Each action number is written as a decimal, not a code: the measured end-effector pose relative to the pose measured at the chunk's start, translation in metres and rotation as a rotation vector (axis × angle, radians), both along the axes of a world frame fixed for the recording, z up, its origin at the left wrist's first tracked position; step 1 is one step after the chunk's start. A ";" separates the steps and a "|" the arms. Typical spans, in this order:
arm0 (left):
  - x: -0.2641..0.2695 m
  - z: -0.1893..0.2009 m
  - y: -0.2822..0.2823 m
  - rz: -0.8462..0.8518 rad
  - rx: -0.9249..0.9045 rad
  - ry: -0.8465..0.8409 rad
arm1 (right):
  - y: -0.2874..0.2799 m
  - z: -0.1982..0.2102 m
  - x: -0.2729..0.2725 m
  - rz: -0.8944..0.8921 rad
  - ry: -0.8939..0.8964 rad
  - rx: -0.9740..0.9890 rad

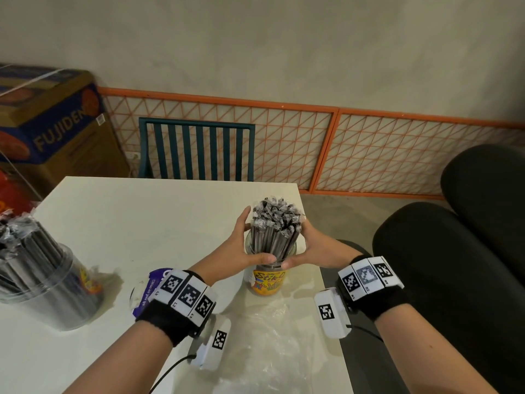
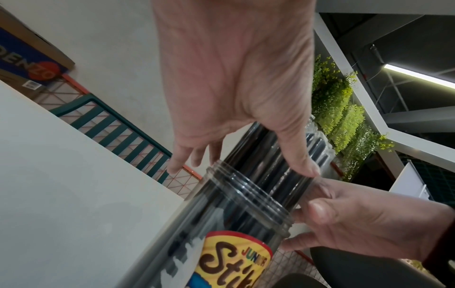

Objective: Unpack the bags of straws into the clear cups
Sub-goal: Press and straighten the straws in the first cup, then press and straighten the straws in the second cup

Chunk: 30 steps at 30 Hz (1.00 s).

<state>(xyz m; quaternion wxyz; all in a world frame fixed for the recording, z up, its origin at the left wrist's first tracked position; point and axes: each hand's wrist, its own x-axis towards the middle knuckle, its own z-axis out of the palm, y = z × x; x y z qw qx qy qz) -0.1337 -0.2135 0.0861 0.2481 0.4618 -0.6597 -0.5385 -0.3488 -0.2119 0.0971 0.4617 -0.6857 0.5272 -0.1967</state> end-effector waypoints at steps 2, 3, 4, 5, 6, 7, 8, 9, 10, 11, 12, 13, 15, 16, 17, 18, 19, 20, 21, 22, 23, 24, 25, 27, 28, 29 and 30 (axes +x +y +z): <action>0.000 0.001 0.003 0.009 0.002 -0.039 | 0.002 -0.002 -0.001 -0.011 -0.008 0.015; 0.000 0.002 0.004 0.014 0.004 -0.064 | 0.003 -0.003 -0.003 -0.021 -0.002 0.020; 0.002 0.003 0.005 0.021 0.010 -0.087 | 0.005 -0.004 -0.004 -0.038 0.013 0.027; 0.004 0.004 0.006 0.026 0.017 -0.103 | 0.007 -0.006 -0.006 -0.060 0.048 0.044; 0.007 0.004 0.008 0.029 0.029 -0.113 | 0.011 -0.007 -0.008 -0.077 0.087 0.073; 0.011 0.004 0.010 0.033 0.041 -0.120 | 0.014 -0.009 -0.011 -0.097 0.133 0.103; 0.015 0.003 0.012 0.037 0.055 -0.134 | 0.018 -0.010 -0.014 -0.113 0.181 0.123; 0.021 0.002 0.015 0.039 0.069 -0.151 | 0.023 -0.010 -0.016 -0.129 0.252 0.152; 0.028 0.001 0.019 0.037 0.085 -0.174 | 0.029 -0.011 -0.018 -0.131 0.341 0.188; 0.037 0.001 0.023 0.028 0.106 -0.201 | 0.036 -0.010 -0.020 -0.115 0.435 0.222; 0.047 0.001 0.028 0.012 0.129 -0.237 | 0.043 -0.008 -0.018 -0.083 0.516 0.254; 0.057 0.001 0.034 -0.015 0.154 -0.278 | 0.050 -0.004 -0.014 -0.044 0.565 0.283; 0.080 0.002 0.043 -0.101 0.223 -0.394 | 0.061 0.002 0.001 0.045 0.580 0.286; 0.092 0.002 0.047 -0.151 0.265 -0.460 | 0.064 0.006 0.012 0.086 0.556 0.267; 0.104 0.001 0.050 -0.191 0.307 -0.523 | 0.065 0.009 0.025 0.119 0.522 0.239; 0.117 0.001 0.052 -0.216 0.346 -0.577 | 0.065 0.013 0.040 0.152 0.483 0.212; 0.131 -0.001 0.054 -0.225 0.376 -0.614 | 0.064 0.018 0.056 0.178 0.448 0.192; 0.145 -0.001 0.057 -0.219 0.397 -0.626 | 0.062 0.023 0.073 0.195 0.418 0.184; 0.161 0.000 0.060 -0.197 0.414 -0.619 | 0.059 0.029 0.092 0.207 0.380 0.171; 0.177 0.001 0.064 -0.169 0.429 -0.607 | 0.057 0.034 0.110 0.214 0.347 0.162; 0.195 0.004 0.068 -0.140 0.439 -0.602 | 0.054 0.040 0.130 0.225 0.319 0.145; 0.213 0.006 0.072 -0.114 0.446 -0.610 | 0.050 0.042 0.150 0.230 0.301 0.115; 0.232 0.010 0.077 -0.094 0.450 -0.629 | 0.046 0.044 0.171 0.233 0.281 0.079; 0.271 0.020 0.085 -0.069 0.457 -0.711 | 0.040 0.046 0.214 0.203 0.225 0.026; 0.291 0.025 0.087 -0.053 0.460 -0.757 | 0.039 0.046 0.235 0.181 0.182 0.019; 0.310 0.029 0.089 -0.027 0.460 -0.795 | 0.039 0.045 0.255 0.165 0.141 0.015; 0.326 0.033 0.090 0.006 0.456 -0.818 | 0.040 0.044 0.274 0.158 0.109 0.010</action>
